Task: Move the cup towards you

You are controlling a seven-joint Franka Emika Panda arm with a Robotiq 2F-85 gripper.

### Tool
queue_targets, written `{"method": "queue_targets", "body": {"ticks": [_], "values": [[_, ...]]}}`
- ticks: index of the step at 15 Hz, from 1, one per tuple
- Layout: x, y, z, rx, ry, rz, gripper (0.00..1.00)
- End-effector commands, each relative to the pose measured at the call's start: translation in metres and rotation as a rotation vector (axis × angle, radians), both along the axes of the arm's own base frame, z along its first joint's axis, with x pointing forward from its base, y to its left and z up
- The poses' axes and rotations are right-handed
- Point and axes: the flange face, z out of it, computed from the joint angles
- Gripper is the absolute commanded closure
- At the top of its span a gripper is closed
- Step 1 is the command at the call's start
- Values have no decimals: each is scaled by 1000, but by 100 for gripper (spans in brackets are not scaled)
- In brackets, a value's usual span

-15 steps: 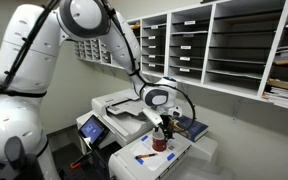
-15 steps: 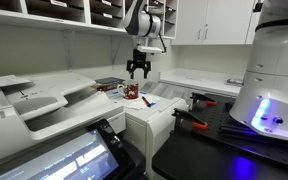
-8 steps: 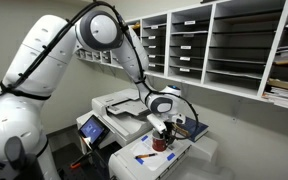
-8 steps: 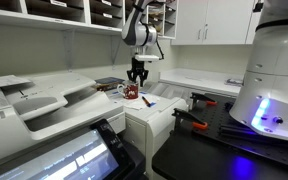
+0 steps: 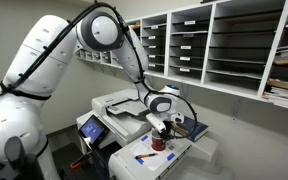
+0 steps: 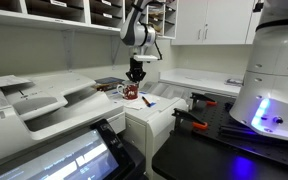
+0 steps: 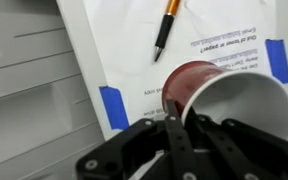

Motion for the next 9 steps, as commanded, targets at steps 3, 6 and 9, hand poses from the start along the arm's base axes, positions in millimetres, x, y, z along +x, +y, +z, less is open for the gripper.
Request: {"method": "queue_targets", "body": {"ticks": [3,6,9], "values": [[-12,23,22,47,-45,114,98],[-22,43,33,57,-56,200,98],[-32,63,28,58,-27,254,98]]}}
